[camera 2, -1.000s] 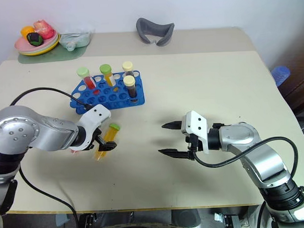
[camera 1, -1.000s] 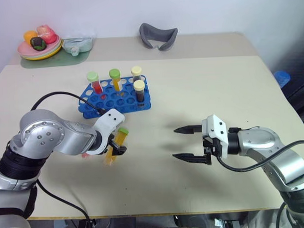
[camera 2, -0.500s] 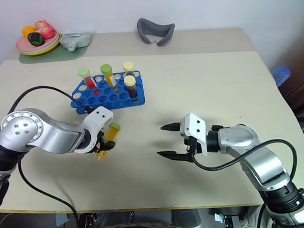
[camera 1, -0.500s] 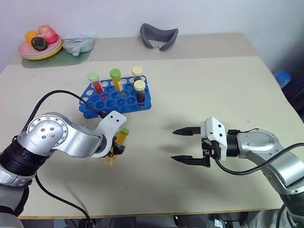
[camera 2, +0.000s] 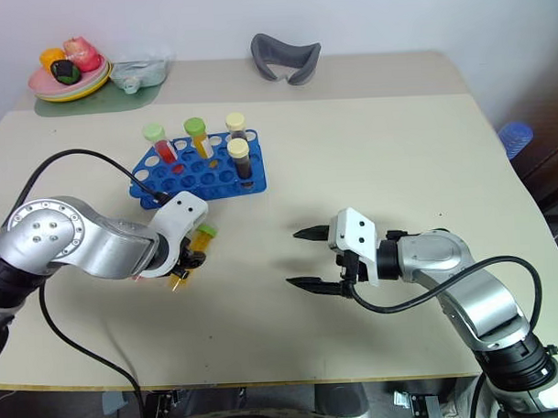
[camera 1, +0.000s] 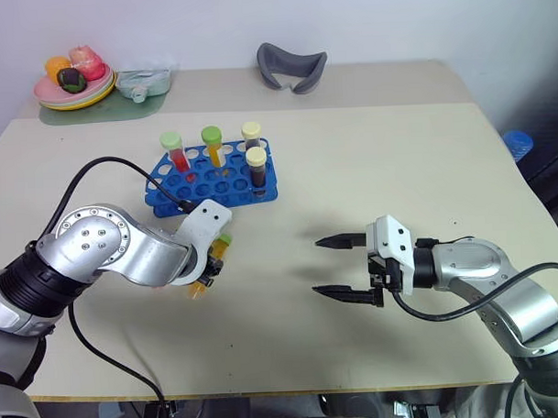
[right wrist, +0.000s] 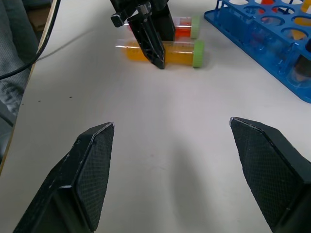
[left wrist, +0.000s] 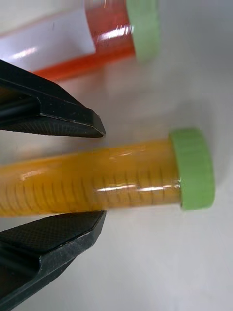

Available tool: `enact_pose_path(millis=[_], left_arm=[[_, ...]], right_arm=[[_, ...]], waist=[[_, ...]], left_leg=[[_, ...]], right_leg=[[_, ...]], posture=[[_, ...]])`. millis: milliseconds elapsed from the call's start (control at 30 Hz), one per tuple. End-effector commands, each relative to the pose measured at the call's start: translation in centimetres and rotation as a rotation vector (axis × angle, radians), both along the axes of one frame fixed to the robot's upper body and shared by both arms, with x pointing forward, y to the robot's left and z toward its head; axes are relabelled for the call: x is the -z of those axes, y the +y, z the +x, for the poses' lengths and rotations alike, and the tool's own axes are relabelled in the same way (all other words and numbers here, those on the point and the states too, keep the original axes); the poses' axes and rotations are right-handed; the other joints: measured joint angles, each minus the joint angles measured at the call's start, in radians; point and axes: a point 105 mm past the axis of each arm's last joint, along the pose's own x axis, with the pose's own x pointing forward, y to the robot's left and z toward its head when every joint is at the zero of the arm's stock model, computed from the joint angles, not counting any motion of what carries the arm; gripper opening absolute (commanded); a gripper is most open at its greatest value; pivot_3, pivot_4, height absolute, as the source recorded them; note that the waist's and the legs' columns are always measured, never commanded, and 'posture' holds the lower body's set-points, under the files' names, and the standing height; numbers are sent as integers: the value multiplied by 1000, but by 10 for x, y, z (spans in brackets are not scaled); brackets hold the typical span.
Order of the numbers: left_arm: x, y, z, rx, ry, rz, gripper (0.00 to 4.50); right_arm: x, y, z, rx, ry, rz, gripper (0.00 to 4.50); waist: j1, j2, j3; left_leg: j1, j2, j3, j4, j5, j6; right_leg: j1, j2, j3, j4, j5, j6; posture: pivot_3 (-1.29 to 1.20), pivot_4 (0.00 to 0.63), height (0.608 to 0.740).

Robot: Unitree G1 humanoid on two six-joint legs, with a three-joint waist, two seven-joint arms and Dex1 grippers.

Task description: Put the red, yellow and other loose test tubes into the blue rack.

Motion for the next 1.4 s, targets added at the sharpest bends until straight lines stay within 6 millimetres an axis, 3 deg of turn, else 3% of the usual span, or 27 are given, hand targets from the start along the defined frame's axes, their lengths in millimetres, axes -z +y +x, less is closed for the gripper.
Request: enact_pose_path(millis=[33, 133, 500, 700, 867, 1033, 1233, 1333, 1400], left_arm=[[-7, 1, 5, -16, -39, 6, 1739], [-8, 1, 6, -17, -44, 8, 788], [-14, -3, 12, -26, -73, -8, 782], [-51, -19, 15, 130, -341, -122, 782], [-80, -2, 6, 298, -660, -121, 782], [-86, 17, 10, 244, -839, -315, 782], [-72, 34, 16, 178, -970, -391, 782], [-78, 43, 26, 103, -1084, -426, 782], [-86, 40, 30, 90, -1155, -476, 782]], right_arm=[[-10, 8, -6, -36, -49, 18, 3904], [-10, 8, -7, -35, -47, 19, 3904], [-10, 8, -7, -29, -47, 17, 3904], [-10, 7, -6, -27, -48, 15, 3904], [-9, 7, -6, -32, -44, 14, 3904], [-9, 11, -5, -48, -41, 19, 3904], [-11, 16, -4, -57, -46, 30, 3904], [-12, 19, -5, -58, -46, 37, 3904], [-12, 21, -5, -56, -45, 44, 3904]], waist=[[0, 0, 0], [0, 0, 0], [0, 0, 0], [-1, 0, 0], [-3, 1, 0], [11, 1, 0], [24, 0, 0], [26, 0, -1], [27, 0, -1]], left_leg=[[0, 0, 0, 0, 0, 0], [0, 0, 0, 0, 0, 0], [0, 0, 0, 0, 1, -2], [0, 0, 0, 0, 1, -2], [0, 1, 2, -3, 2, -3], [0, 0, 2, -2, -1, 2], [0, 0, 2, -2, -3, 5], [-1, 0, 2, -1, -3, 6], [-1, 0, 2, -1, -3, 6]], right_leg=[[0, 0, 0, 0, 0, 0], [0, 0, 0, 0, 0, 0], [0, 0, 0, 0, 0, 0], [0, 0, 0, 0, 0, 0], [-2, 1, 1, 0, 0, 0], [0, 0, 1, -2, 0, 0], [0, 0, 0, -4, 0, 0], [0, 0, 0, -4, 0, 0], [0, 0, 0, -4, 0, 0]], posture=[[0, 150, 740], [0, 150, 740], [0, 150, 740], [0, 150, 740], [0, 150, 740], [0, 150, 740], [0, 150, 740], [0, 150, 740], [0, 150, 740]])
